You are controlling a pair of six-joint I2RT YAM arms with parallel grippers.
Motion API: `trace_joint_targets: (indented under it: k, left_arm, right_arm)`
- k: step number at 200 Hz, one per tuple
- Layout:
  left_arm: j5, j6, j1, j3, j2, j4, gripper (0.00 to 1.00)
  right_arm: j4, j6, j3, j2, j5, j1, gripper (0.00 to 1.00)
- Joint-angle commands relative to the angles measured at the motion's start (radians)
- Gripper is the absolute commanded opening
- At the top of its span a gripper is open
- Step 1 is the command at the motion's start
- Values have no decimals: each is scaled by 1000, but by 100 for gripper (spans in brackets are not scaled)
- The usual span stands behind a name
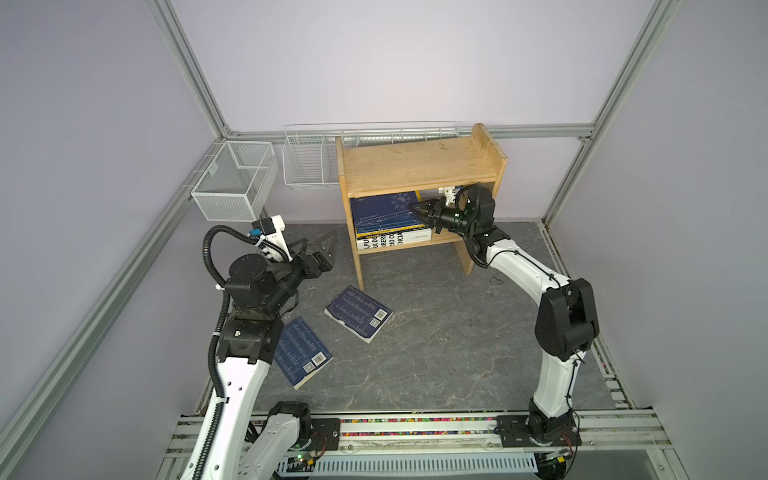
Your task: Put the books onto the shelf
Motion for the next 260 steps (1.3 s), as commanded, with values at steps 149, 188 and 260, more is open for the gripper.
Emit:
trace_joint_targets:
  k: [149, 188, 260]
  left_arm:
    - [3, 1, 7, -22, 6, 22, 99]
    - [25, -4, 7, -28, 34, 36, 99]
    - [95, -45, -10, -26, 182, 152, 99]
  right_arm:
    - [-40, -44, -15, -64, -12, 6, 7]
    - [-118, -97, -13, -73, 24, 10, 7]
    - [-173, -125, 12, -71, 54, 22, 8]
